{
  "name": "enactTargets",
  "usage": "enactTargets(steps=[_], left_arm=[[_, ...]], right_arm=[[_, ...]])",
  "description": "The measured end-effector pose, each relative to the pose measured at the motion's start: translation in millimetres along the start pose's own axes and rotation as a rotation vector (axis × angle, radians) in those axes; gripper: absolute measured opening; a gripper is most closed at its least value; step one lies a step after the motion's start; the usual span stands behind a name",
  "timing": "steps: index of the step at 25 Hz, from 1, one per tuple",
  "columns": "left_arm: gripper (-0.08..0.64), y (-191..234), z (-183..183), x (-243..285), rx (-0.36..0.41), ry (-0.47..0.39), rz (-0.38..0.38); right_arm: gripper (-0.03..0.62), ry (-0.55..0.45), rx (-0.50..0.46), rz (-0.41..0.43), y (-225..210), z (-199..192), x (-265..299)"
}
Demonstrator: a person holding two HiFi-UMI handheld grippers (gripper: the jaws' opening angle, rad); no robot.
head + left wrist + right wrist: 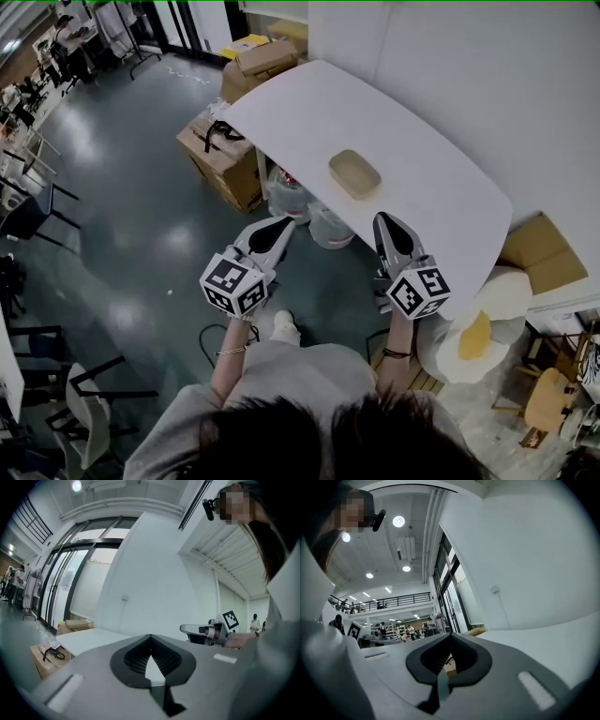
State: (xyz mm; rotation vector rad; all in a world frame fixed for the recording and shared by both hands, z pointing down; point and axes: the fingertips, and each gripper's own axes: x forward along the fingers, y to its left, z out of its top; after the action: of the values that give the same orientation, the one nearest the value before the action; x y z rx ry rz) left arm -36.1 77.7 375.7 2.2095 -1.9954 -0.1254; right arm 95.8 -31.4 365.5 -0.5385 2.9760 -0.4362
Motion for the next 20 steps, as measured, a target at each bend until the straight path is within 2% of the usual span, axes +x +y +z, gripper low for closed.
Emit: enactTargets(steps=[9,20], left_arm=[[-0.005,59.3,7.9,21.1,-0.001,0.024,-0.109],[-0.005,89.4,1.8,49.6,-0.011,0.053,-0.199]], right_arm=[[0.011,-0.034,0.003,-0.099,4.1,-3.9,54.3],[0.012,-0.04,0.018,-0.189,-7.3,-14.1,76.5]])
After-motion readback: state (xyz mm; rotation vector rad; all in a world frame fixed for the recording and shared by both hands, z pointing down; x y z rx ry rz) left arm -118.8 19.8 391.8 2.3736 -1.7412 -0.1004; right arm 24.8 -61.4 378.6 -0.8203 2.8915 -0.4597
